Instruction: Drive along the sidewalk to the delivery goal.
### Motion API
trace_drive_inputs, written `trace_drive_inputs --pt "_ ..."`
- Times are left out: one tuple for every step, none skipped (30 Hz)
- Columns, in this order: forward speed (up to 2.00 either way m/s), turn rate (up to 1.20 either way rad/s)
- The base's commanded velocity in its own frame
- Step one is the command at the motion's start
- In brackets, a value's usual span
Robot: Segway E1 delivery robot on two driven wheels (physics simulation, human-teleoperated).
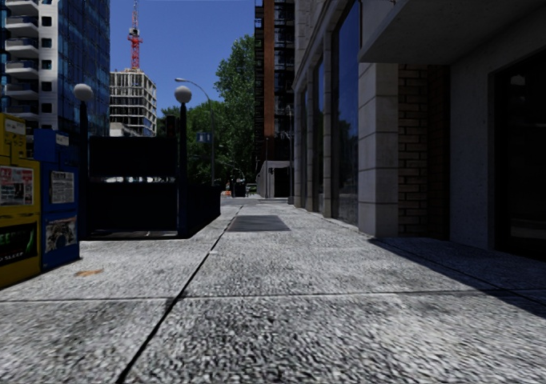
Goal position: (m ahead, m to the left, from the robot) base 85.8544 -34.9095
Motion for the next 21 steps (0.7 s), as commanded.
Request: trace_drive_inputs --pt "2.00 0.00" --pt "2.00 0.00" --pt "2.00 0.00" --pt "2.00 0.00" --pt "2.00 0.00" --pt "2.00 0.00" --pt "2.00 0.00" --pt "2.00 0.00" --pt "2.00 0.00" --pt "2.00 0.00" --pt "2.00 0.00" --pt "2.00 0.00" --pt "2.00 0.00" --pt "2.00 0.00" --pt "2.00 0.00" --pt "2.00 0.00" --pt "2.00 0.00" --pt "2.00 0.00" --pt "2.00 0.00" --pt "2.00 0.00" --pt "2.00 0.00"
